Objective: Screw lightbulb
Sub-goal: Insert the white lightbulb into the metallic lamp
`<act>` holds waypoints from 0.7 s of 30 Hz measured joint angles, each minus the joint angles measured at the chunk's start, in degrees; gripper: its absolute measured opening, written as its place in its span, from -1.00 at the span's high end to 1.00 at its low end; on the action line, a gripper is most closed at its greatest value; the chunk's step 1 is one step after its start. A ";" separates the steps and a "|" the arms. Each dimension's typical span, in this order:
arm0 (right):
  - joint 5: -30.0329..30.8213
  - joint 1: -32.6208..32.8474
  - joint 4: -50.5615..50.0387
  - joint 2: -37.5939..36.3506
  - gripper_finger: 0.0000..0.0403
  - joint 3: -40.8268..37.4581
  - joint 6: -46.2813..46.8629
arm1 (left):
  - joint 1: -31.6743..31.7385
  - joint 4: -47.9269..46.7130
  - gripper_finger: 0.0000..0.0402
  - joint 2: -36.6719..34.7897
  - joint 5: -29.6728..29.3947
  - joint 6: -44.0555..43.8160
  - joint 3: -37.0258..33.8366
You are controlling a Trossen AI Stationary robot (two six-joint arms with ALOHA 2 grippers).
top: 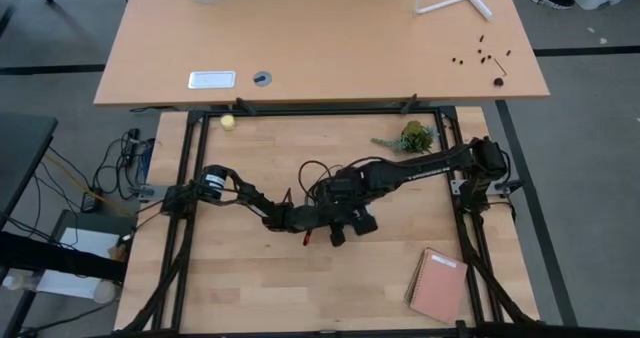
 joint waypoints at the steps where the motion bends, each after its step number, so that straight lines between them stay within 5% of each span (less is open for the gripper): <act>1: -0.03 0.11 -0.13 0.00 -0.84 0.00 -3.16 | 0.00 -0.02 0.01 0.00 0.00 0.00 0.00; 13: 0.41 0.76 -3.64 0.00 -0.86 0.09 -37.30 | -0.01 -0.02 0.01 0.00 0.17 0.00 0.02; 21: 0.42 0.76 -4.02 -0.02 -0.67 0.09 -39.35 | -0.02 -0.04 0.01 0.00 0.22 0.00 0.02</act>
